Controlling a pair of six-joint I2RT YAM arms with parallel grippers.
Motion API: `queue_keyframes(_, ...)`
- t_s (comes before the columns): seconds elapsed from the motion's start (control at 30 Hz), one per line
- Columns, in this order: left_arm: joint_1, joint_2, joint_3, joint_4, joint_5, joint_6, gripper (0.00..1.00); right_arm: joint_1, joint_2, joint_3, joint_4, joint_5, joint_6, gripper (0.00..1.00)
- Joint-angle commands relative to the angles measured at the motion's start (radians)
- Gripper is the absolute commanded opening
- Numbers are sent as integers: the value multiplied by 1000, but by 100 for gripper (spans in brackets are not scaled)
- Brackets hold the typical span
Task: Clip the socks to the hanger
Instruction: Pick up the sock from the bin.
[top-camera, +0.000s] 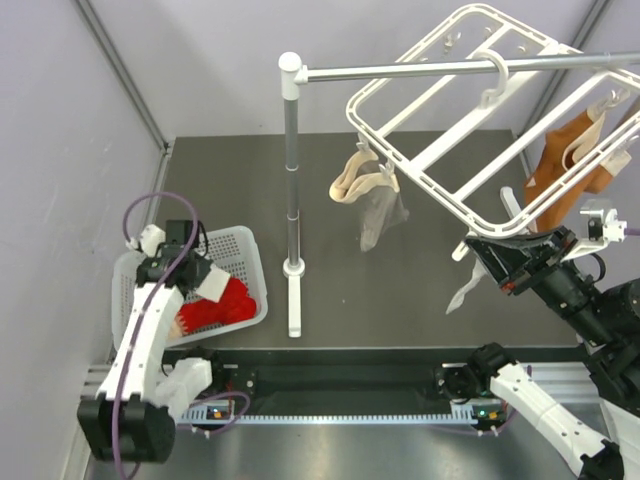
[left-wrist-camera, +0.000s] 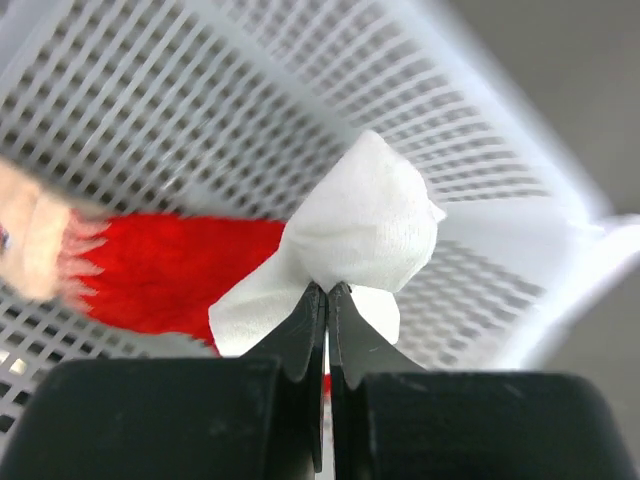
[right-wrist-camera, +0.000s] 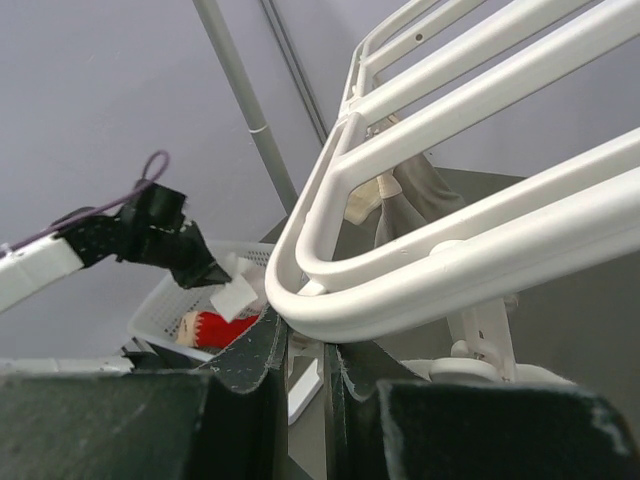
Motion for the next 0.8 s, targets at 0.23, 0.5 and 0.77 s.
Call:
queue_keyframes(0.23,6,-334,44,144,247,160,0,2,14,-17,-54,-29,15,0)
queue_keyframes(0.5,6,-344,-27,600,943,146,0,2,16,-33,-41,-39,16,0)
queue_keyframes(0.77,1,-392,-104,858,1272,5,0,3,25,-30,-37,-56,18,0)
